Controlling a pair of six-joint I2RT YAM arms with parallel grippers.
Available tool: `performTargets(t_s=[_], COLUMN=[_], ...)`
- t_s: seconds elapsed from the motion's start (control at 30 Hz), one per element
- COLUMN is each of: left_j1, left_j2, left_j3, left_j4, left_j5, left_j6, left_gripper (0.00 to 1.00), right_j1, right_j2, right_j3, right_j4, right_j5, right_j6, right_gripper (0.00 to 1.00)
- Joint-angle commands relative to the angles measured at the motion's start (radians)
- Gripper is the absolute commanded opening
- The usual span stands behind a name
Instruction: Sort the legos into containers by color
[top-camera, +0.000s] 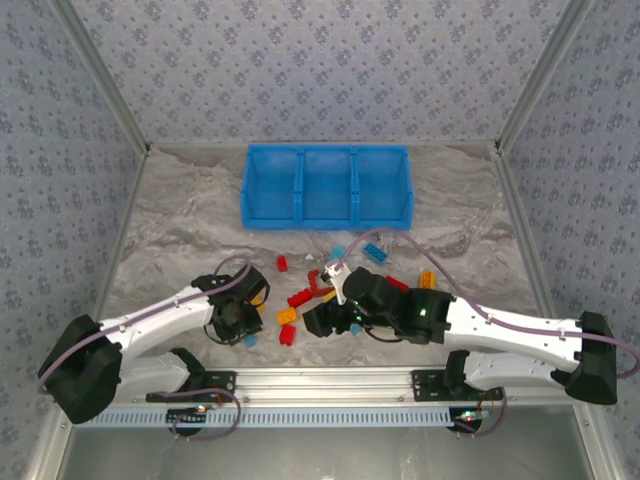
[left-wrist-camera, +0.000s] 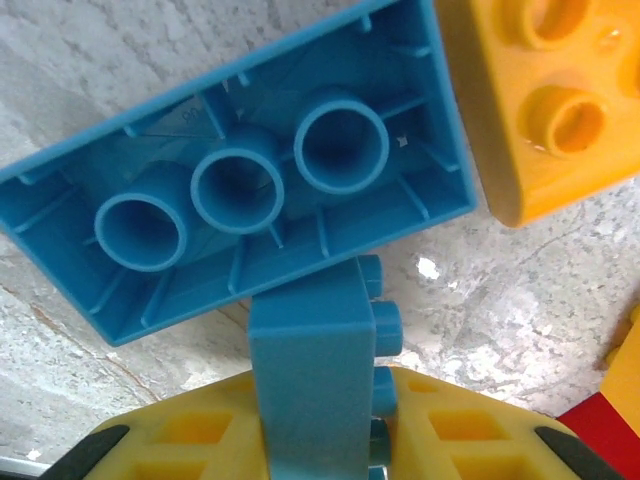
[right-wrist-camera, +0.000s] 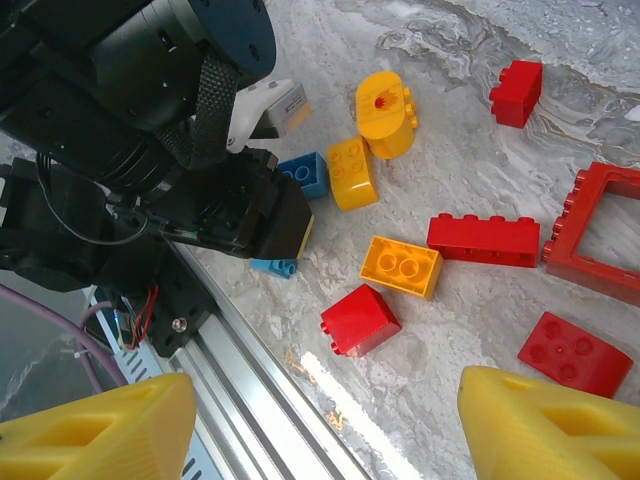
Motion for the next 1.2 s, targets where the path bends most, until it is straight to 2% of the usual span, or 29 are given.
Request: performTargets(t_s=[0.0,0.1,0.23,0.33,0.47,0.53,0.7,0.8,0.93,1.17], left_j1=[-0.009,-0.027,-0.048,-0.005,0.117,0.161,0.272,0.322,0.350,0.400], left_j2=[-0.011,-0.038,-0.074,-0.013,0.201,0.314,0.615,0.788,0.980,1.170], left_j3=[0.005,0.045,0.197,0.365,0.617,0.756,1.070,1.249,1.454,1.577], left_j4=[-0.018,-0.075,-0.187,-0.215,-0.200,-0.205,-0.180,-0.190,-0.233,-0.212], left_j5=[-0.029,-0.065,-0.117,-0.114,-0.057,-0.083,-0.086,-0.055,-0.075,-0.025], left_j6=[-0.004,-0.009,0.023,0.140,0.363,0.457,0.638,0.694,0.755,0.803], left_gripper=[0.28,0.20,0.19,0.19,0.17,0.16,0.15,0.13,0.13,0.17], right_j1=[0.004,0.003,0.002,-0.003,-0.030,-0.038,-0.098,-0.123,-0.158,-0.174], right_j2=[0.015,0.019,0.002,-0.009,0.011,0.026,0.089,0.136,0.201,0.268], right_j3=[0.001,0.016,0.047,0.063,0.096,0.105,0.150,0.182,0.212,0.243], right_j4=[0.030,0.026,0.023,0.060,0.140,0.196,0.278,0.291,0.303,0.309], right_j5=[-0.005,0.004,0.069,0.175,0.325,0.405,0.455,0.458,0.456,0.433], right_j6=[0.004,-0.003,-0.022,-0.054,-0.138,-0.187,-0.258,-0.268,-0.248,-0.210], right_gripper=[0.72,0.71,0.70,0.69,0.70,0.70,0.71,0.72,0.73,0.74])
